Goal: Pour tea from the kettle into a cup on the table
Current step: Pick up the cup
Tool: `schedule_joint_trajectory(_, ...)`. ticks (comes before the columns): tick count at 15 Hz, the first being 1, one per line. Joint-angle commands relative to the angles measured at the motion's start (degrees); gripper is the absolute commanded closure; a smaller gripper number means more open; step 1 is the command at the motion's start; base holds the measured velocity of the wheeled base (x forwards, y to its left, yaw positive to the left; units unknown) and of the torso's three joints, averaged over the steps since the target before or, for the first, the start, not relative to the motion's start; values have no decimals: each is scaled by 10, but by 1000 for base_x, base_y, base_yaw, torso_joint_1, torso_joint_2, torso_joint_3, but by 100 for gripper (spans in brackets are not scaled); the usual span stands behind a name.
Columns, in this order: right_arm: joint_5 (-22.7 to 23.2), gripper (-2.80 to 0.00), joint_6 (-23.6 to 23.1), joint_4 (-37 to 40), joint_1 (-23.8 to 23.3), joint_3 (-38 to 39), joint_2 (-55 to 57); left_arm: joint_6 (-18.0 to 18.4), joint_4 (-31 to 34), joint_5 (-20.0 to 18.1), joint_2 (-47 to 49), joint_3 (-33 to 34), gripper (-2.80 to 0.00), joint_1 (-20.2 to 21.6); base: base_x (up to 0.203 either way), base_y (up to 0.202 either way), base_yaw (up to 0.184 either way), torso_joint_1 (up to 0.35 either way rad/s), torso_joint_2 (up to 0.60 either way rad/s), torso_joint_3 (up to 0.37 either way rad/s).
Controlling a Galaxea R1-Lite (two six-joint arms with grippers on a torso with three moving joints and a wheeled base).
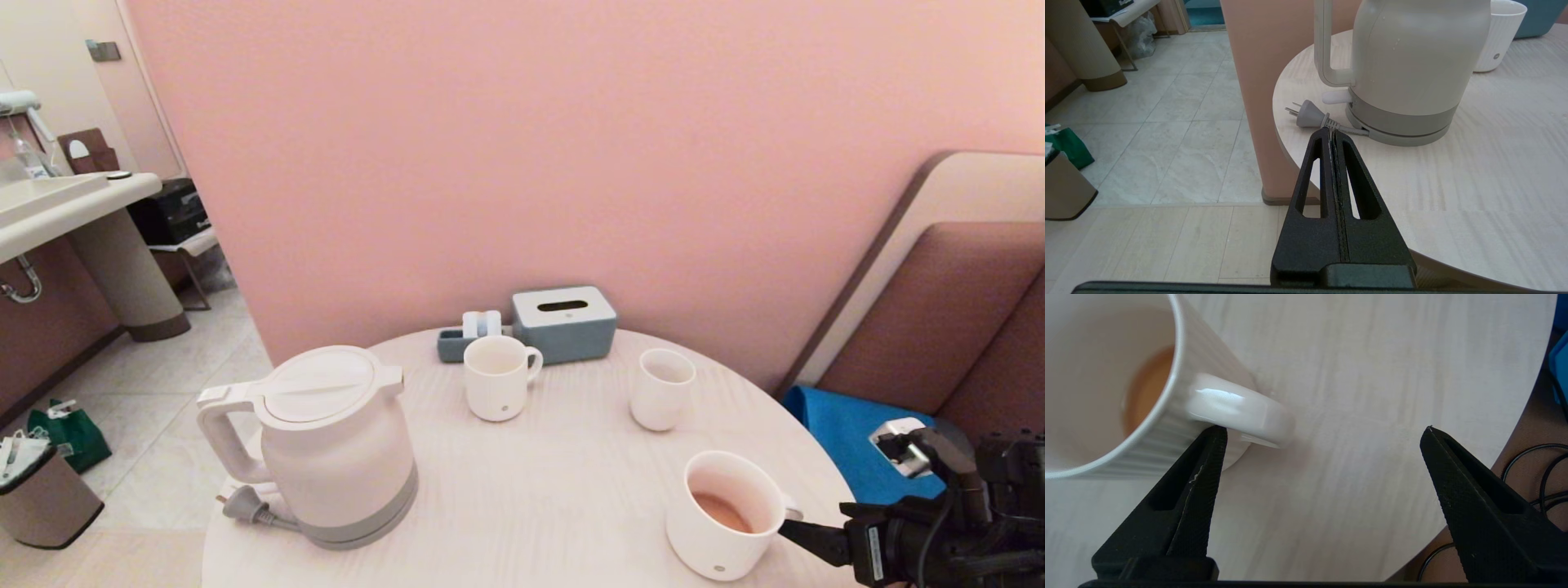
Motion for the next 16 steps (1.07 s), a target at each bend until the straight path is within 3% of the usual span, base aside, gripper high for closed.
schedule_joint_trajectory(1, -1, -280, 0, -22, 1, 10, 24, 0, 0, 0, 1, 0, 0, 0, 0, 0, 0, 0, 0, 0)
schedule_joint_trajectory(7, -3, -280, 0, -44, 3, 17, 33, 0, 0, 0, 1, 0, 0, 0, 0, 0, 0, 0, 0, 0)
schedule_joint_trajectory(16, -26, -280, 19, -149, 3, 53, 77, 0, 0, 0, 1, 0, 0, 0, 0, 0, 0, 0, 0, 0)
